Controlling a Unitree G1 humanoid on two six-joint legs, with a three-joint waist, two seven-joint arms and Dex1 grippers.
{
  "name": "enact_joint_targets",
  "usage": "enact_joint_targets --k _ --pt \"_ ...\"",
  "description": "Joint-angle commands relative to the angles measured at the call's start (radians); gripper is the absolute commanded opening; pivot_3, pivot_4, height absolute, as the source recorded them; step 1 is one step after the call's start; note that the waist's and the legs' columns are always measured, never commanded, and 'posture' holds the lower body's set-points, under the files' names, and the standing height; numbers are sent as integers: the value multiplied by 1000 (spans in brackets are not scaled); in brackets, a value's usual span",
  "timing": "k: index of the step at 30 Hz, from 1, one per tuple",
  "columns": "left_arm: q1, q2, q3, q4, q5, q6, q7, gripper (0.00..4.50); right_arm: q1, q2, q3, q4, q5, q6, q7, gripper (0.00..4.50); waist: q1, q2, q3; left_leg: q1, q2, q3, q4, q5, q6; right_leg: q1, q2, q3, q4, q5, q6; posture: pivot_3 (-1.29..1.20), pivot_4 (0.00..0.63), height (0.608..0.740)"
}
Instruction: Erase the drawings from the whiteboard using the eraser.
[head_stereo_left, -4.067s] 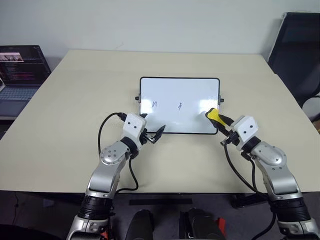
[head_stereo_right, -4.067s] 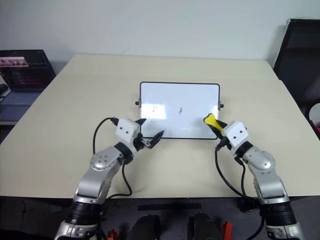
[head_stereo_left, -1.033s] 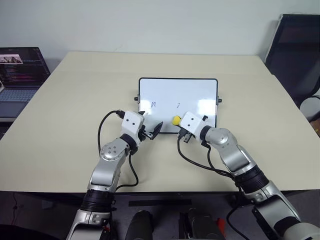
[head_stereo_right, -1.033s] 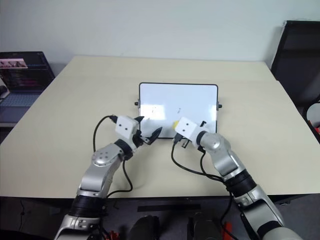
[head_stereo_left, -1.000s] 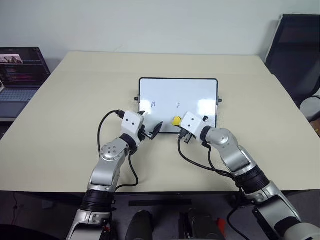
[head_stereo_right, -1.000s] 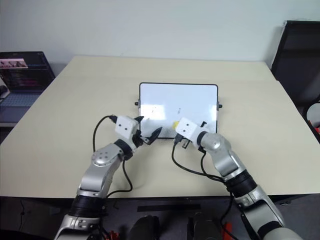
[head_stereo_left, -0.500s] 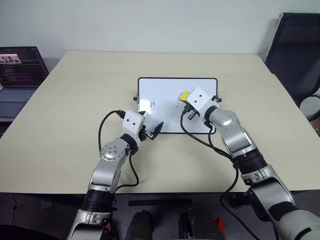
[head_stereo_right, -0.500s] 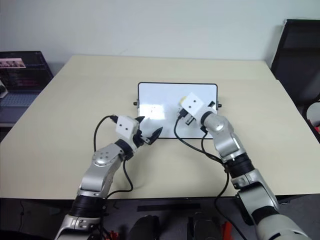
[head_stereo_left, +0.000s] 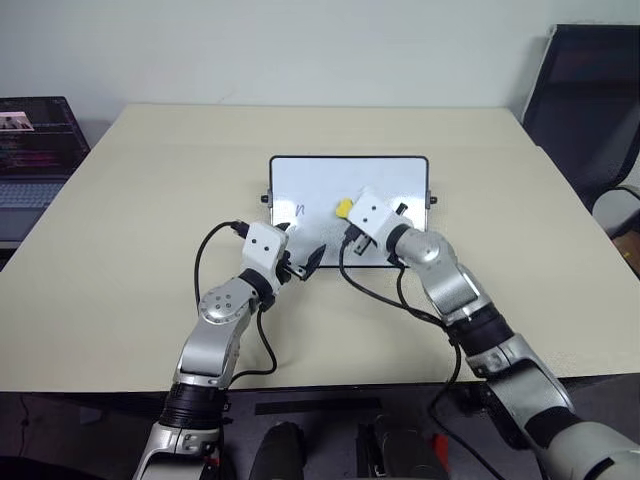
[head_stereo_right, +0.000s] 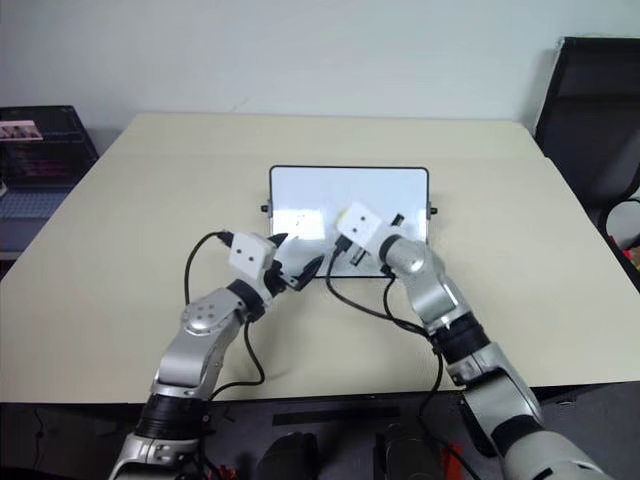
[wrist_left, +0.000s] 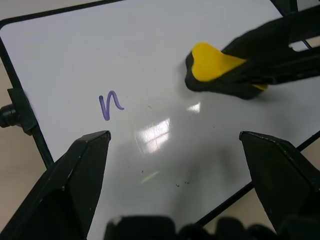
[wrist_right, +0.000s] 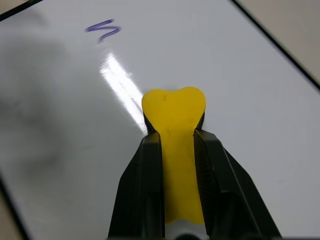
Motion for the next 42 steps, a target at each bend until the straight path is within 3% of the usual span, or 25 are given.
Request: enact_joint_targets --k 1,14,23,30,42 --pt "3 3 11 -59 -7 -2 10 4500 59 -25 16 -54 -13 63 35 662 0 0 0 0 0 0 0 0 0 0 0 0 0 0 0 0 150 740" --pt "3 9 17 -51 -8 -8 13 4500 173 -97 -135 -327 96 119 76 662 7 0 1 -4 0 -1 -1 0 0 -2 0 0 -1 0 0 0 150 740" --pt "40 26 51 -69 -9 -5 34 4500 278 -118 -321 -498 309 44 115 662 7 0 1 -5 0 -2 -2 0 0 -3 0 -1 -2 0 0 0 150 740" --pt "37 27 46 -69 -7 -3 38 4500 398 -137 -294 -497 287 -75 90 662 8 0 1 -5 -1 -2 -2 0 0 -3 0 -1 -3 -1 0 0 150 740" --pt "11 37 47 -55 -7 -4 29 4500 366 -131 -239 -431 206 -62 8 662 8 0 1 -4 -1 -1 -2 0 0 -3 0 -1 -2 -1 0 0 150 740"
